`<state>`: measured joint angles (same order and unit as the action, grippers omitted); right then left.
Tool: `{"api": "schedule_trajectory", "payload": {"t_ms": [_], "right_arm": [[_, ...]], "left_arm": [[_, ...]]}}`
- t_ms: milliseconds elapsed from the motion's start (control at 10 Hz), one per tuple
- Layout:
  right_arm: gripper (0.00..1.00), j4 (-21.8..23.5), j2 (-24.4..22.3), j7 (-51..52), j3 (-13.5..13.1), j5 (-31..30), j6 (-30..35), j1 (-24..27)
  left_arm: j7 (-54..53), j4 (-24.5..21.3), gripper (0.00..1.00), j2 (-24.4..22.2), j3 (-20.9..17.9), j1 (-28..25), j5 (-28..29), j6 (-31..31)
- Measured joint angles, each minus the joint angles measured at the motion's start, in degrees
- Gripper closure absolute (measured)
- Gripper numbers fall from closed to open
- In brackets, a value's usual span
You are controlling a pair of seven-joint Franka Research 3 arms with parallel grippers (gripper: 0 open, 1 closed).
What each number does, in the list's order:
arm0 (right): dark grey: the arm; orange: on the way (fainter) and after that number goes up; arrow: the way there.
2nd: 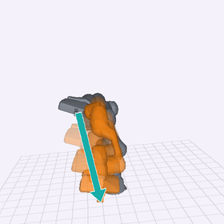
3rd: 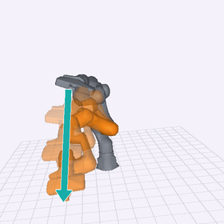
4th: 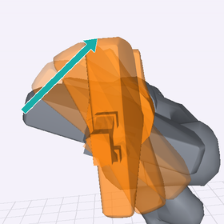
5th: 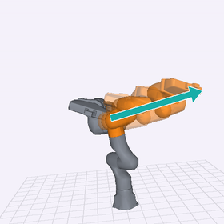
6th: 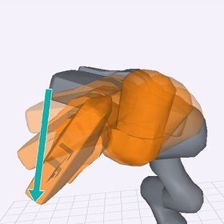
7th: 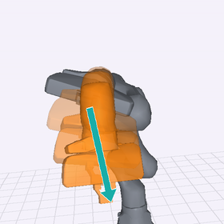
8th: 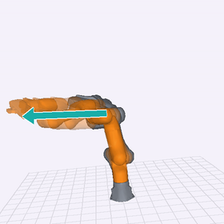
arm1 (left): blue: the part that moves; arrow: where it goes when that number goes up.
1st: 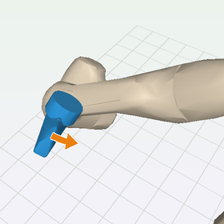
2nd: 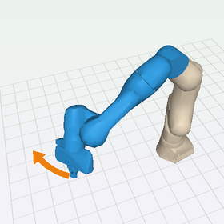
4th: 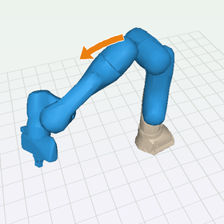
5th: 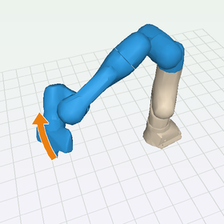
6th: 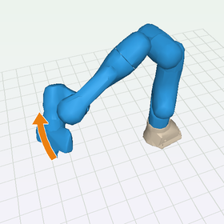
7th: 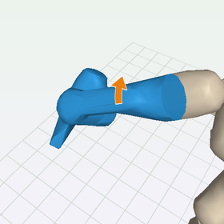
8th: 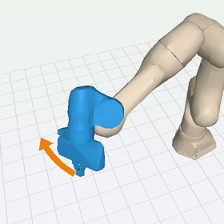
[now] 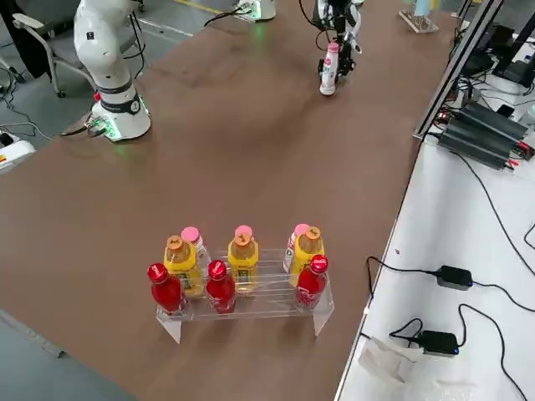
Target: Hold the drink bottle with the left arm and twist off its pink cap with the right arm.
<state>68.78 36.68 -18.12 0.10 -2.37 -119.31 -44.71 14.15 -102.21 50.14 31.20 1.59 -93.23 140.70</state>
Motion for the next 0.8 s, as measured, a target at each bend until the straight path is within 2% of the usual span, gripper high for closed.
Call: {"api": "schedule_trajectory", "payload": {"t_ms": [800], "right_arm": [[0.21, 0.2, 2.9, -0.1, 0.1, -2.3, -0.4, -0.7]], "left_arm": [[0.1, 0.8, 0.38, 1.3, -0.2, 0.2, 0.0, -0.3]]}}
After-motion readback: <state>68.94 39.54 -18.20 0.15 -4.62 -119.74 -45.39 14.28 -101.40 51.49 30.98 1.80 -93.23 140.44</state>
